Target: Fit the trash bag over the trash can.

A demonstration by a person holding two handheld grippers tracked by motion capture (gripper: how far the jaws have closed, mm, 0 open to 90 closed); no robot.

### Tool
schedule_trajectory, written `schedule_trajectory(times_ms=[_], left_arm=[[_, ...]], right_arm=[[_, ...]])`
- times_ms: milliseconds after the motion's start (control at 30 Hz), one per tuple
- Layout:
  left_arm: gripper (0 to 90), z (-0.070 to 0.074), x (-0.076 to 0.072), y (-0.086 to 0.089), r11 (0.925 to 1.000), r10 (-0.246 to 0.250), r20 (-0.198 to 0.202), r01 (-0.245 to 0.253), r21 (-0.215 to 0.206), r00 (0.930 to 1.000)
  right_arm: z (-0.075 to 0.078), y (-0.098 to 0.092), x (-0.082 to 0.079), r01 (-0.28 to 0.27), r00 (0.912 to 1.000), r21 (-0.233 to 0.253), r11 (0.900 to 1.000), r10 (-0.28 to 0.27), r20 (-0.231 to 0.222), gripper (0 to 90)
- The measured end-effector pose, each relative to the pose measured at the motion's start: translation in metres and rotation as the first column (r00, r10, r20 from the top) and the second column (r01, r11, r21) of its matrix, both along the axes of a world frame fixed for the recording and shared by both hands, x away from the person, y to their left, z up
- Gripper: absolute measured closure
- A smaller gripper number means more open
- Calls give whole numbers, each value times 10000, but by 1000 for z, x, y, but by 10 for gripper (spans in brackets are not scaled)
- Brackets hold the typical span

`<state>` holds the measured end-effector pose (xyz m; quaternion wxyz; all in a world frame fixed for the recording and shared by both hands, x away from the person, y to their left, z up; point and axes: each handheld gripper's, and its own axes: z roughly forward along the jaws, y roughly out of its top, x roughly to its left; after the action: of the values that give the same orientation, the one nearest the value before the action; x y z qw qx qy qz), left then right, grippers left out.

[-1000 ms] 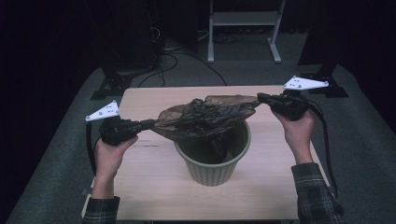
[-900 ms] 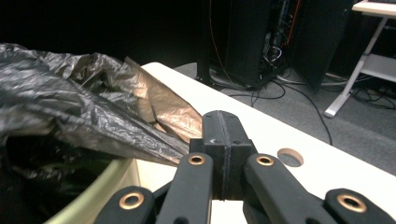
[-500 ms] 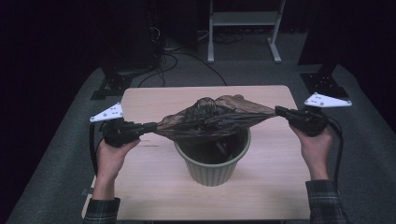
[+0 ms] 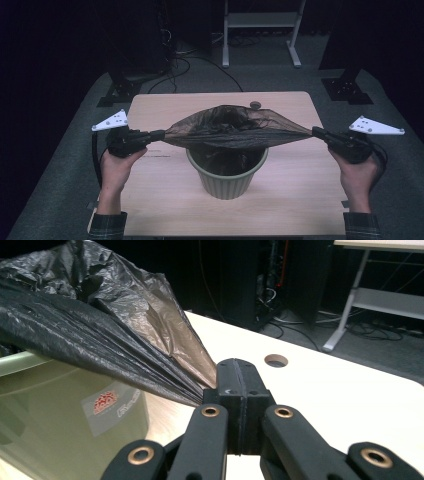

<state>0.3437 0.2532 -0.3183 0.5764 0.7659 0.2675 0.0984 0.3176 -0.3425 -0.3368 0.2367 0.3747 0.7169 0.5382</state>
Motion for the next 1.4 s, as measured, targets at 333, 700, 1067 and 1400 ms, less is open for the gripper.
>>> schedule_trajectory(times_ms=[333,700,1067,1400], left_arm=[[390,18,-11,-4,9973,-407,452,433,-586,9981],[354,23,-23,-21,9946,-887,735,923,-473,9933],[359,18,-20,-31,9907,-1248,589,1277,-481,9904],[359,19,-22,-36,9867,-1548,651,1576,-406,9858]], right_arm=[[27,22,-4,-1170,9900,442,9922,1130,842,621],[40,75,-5,-3583,9309,233,9333,3552,854,593],[29,99,2,-4122,9104,-483,9098,4134,178,782],[28,88,-4,-4524,8918,232,8915,4522,139,900]])
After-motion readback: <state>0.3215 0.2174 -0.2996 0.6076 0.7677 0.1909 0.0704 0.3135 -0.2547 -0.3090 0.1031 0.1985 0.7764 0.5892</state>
